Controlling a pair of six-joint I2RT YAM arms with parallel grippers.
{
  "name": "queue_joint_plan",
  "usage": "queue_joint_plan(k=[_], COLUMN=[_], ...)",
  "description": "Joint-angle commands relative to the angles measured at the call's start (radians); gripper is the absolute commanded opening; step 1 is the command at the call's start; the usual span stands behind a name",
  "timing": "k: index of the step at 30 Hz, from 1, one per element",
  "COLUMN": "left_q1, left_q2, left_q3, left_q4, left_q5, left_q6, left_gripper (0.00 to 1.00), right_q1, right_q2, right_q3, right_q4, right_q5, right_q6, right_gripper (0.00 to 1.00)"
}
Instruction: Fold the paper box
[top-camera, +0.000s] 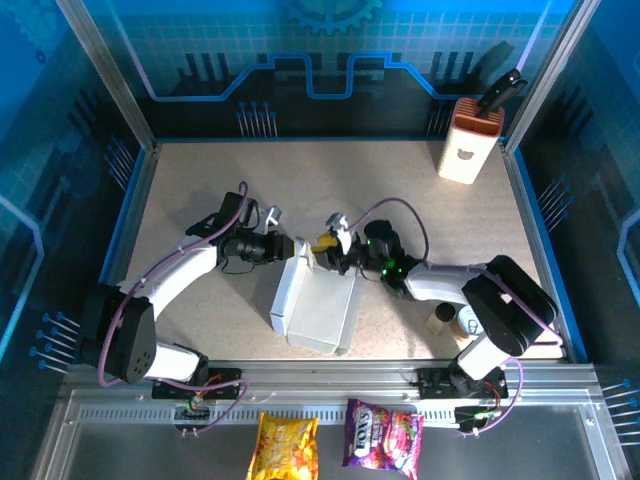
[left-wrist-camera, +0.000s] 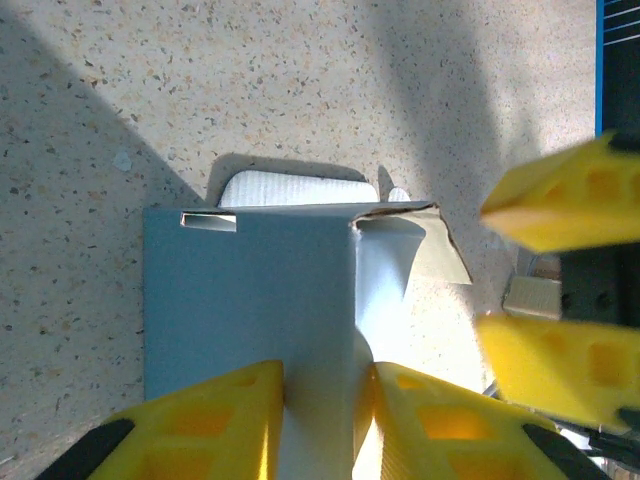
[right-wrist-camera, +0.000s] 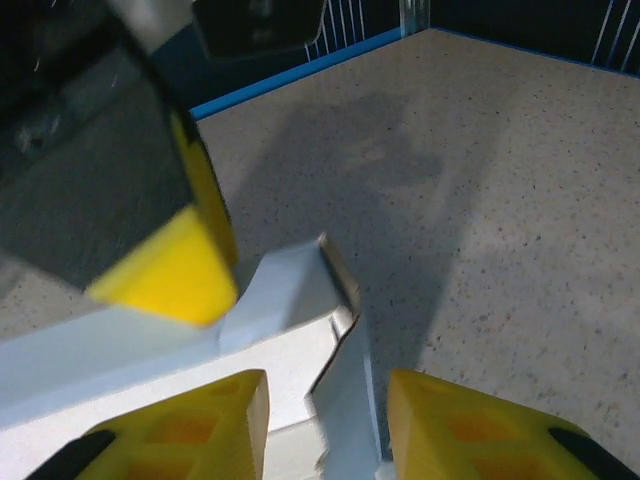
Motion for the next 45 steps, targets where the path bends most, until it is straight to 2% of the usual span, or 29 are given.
queue_joint_plan(k=[1,6,12,24,34,37,45], left_q1=[-0.006,-0.006,-0.006,-0.006,0.017,0.034,0.070], left_q2=[0.045,0.048,0.050,0.046,0.039,0.031,0.027], left_q3=[-0.013,-0.013,-0.015,-0.027,-0.065,-0.079,-0.097], left_q4=[-0.089,-0.087,-0.084,-0.049,0.036,0.056,0.082], left_q5=[-0.102,-0.100,-0.098,-0.044,0.046,0.070,0.113], left_q6=[0.028,0.029,0.031,0.025,-0.005,-0.011,-0.020], left_gripper=[0.29,0.28,0.28,0.28,0.27,0.27,0.25], right_q1=[-0.073,-0.146,-0.148,-0.135,-0.146,-0.147,-0.133], right_q2=[0.012,0.081,0.192,0.344,0.507,0.532,0.560], right_q3=[0.088,0.220,0.288,0.270,0.245,0.255,0.283], right_q4=[-0.305,-0.462,-0.453,-0.093,0.413,0.457,0.416], right_q5=[-0.178,-0.275,-0.404,-0.545,-0.636,-0.664,-0.701], right_q6=[-0.064,-0.167,-0.220,-0.089,0.176,0.203,0.172], right_gripper=[0.37,0.37,0.37,0.35,0.28,0.30,0.33])
